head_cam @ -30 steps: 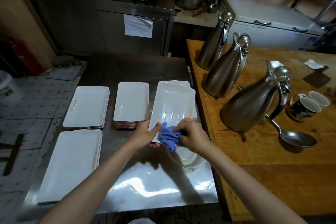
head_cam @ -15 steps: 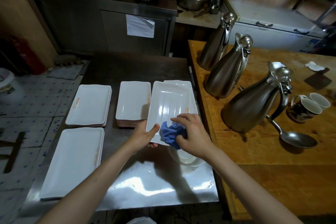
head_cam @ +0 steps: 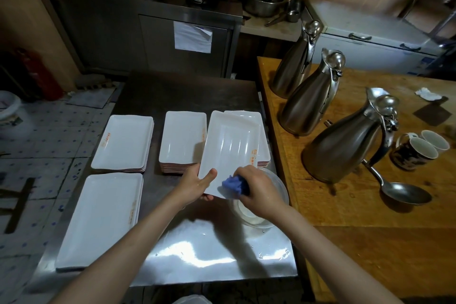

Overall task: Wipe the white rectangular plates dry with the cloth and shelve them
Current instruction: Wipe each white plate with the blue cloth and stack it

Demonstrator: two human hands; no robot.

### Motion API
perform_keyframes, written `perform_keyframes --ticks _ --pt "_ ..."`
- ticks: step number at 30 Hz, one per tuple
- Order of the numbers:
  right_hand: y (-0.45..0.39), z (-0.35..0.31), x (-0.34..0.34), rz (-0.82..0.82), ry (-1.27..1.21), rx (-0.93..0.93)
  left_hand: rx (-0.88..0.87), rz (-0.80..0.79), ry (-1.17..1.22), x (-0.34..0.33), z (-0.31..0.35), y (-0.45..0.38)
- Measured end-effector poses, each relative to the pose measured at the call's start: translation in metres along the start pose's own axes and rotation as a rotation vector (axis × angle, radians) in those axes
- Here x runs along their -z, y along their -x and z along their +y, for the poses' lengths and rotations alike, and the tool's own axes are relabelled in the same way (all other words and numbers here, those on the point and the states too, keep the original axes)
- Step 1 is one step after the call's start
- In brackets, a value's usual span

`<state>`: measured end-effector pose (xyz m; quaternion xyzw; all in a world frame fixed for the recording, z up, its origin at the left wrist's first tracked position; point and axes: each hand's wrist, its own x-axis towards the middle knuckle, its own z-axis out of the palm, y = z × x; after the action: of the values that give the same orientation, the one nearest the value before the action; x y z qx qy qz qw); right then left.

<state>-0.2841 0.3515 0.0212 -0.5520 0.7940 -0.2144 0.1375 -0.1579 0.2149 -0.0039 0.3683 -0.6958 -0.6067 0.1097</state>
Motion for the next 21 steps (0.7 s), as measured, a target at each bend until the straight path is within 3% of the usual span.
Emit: perform_keyframes --ticks 4,7,12,15,19,21 --pt "-0.003 -0.011 0.01 0.168 -0.44 -0.176 0.012 0.022 0.037 0.001 -0.004 -0.002" --pt "-0.01 -0.014 0.013 0.17 -0.523 -0.304 -0.006 0.016 0.045 0.0 -0.002 -0.001" --pt "-0.013 -0.003 0.002 0.204 -0.077 -0.152 -0.024 0.004 0.018 0.0 -0.003 0.0" --pt "-0.008 -0.007 0.001 0.254 0.003 -0.098 -0.013 0.006 0.009 0.001 -0.004 0.003" --pt "0.003 -0.007 -0.01 0.155 0.099 -0.037 0.0 0.029 0.059 0.003 -0.006 0.004" --pt "0.004 -0.006 -0.016 0.181 0.144 -0.042 -0.011 0.038 0.073 0.002 -0.005 0.003"
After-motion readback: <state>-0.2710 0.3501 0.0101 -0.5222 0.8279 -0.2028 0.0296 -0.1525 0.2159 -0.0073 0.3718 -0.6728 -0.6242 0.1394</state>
